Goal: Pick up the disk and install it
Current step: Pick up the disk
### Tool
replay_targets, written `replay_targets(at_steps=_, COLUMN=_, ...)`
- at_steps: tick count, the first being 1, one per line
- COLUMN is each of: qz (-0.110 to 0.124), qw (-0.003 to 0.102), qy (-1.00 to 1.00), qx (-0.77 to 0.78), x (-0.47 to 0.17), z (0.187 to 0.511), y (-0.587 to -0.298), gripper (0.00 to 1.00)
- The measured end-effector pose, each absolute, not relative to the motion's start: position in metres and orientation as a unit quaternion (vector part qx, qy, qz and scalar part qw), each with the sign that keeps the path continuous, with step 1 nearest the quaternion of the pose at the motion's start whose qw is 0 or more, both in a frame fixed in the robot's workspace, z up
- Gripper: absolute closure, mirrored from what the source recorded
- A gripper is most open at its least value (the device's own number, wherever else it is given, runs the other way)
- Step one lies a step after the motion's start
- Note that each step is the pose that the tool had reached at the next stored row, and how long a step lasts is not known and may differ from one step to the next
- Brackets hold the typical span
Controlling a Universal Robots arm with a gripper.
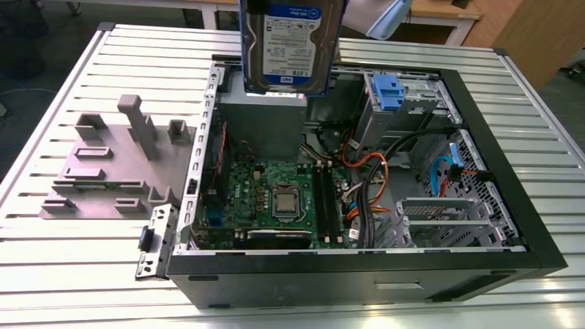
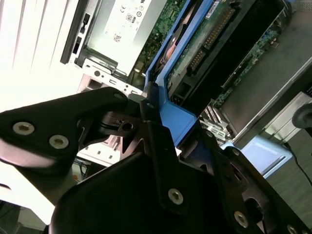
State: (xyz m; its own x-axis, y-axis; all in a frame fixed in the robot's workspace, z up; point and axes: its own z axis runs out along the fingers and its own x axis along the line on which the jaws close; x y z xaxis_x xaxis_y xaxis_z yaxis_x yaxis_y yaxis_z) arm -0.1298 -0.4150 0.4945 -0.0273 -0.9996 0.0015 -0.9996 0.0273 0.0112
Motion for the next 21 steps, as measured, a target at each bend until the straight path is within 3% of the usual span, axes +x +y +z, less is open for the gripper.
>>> replay_targets(at_steps=21, qz=-0.003, qw=0.004, qy=-0.717, qx=0.697, x=-0.1238, z=0.4931, y=-0.4209, gripper=0.64)
